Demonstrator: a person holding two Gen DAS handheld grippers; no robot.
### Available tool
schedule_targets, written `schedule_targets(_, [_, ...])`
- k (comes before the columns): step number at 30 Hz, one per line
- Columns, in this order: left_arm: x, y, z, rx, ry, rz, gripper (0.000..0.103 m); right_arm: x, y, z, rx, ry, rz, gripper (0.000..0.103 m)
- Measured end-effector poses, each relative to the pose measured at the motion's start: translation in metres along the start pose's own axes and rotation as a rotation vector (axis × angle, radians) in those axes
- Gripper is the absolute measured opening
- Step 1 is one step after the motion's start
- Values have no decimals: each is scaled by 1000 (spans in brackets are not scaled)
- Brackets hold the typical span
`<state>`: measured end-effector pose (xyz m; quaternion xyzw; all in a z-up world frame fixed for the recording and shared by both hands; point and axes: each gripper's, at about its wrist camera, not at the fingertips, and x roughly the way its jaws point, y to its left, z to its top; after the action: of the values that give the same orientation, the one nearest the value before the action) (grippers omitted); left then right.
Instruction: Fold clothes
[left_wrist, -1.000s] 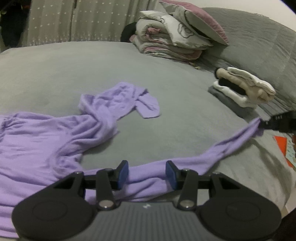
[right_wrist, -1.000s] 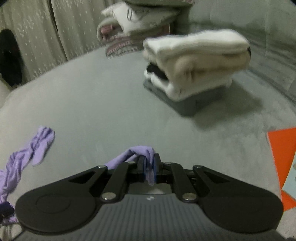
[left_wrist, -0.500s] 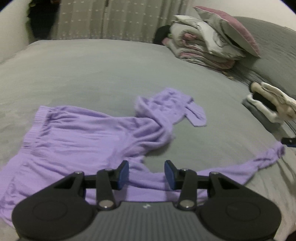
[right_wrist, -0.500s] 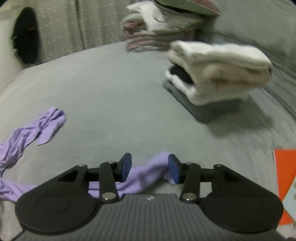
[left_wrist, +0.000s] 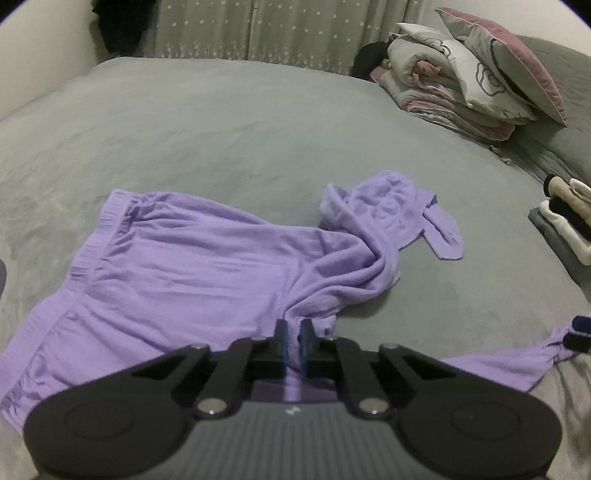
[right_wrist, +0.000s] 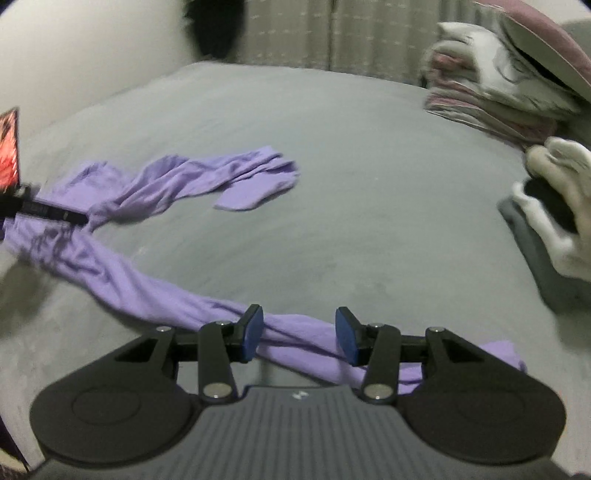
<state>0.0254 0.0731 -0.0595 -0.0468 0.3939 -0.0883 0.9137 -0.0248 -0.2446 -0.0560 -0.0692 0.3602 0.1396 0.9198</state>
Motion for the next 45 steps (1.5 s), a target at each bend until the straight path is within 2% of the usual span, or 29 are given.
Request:
schedule_targets(3, [-2,-1,0,-4,-6,5,4,5,5,0,-33,13,30,45])
schedule_targets(4, [-3,-1,1,-6,-10,7,3,7,6,0,-45,17,29,38])
schedule_targets(5, [-4,-2,1,-8,-14,8,3,10,6,0,-54,23,28,25])
schedule_targets(7, [-5,-2,2,-16,-25,10,3,15,7,-1,-65,33,24,7])
schedule_targets(8, [-6,-3,3,-22,-31,10,3,16,7,0,-65,33,24,4])
schedule_targets(11, [-9,-2,8,-40,-51,3,3,14,6,2,-49,16,16,2])
schedule_targets(15, [-15,-1,19,-64,-104,-13,3,6,-3,11,22,-45,-35,2])
schedule_targets(19, [-14,1,31,-119,-153,-15,3,8,-12,23,88,-66,-88,2])
schedule_targets(23, [-4,2,42,-171,-151,-24,3,22,-11,32,95,-48,-135,2])
schedule_targets(32, [31,-3,46,-183,-135,40,3,65,-12,31,108,42,-190,2])
schedule_targets(36, [42,0,38,-165,-123,64,7,68,-11,32,109,43,-204,7])
schedule_targets(37, [42,0,37,-160,-133,65,10,67,-9,32,106,43,-210,14])
schedule_targets(38, [41,0,35,-155,-140,66,14,66,-7,33,102,45,-218,15])
schedule_targets(39, [39,0,34,-148,-143,69,24,65,-4,34,98,47,-222,17])
schedule_targets(40, [37,1,33,-142,-146,72,32,64,-2,35,96,49,-225,22])
schedule_targets(41, [35,2,32,-139,-150,73,34,62,-1,35,93,47,-228,38])
schedule_targets(43, [29,6,30,-140,-156,64,41,58,-1,36,93,30,-233,56])
schedule_targets(45, [23,11,29,-151,-160,56,46,54,2,36,88,17,-228,56])
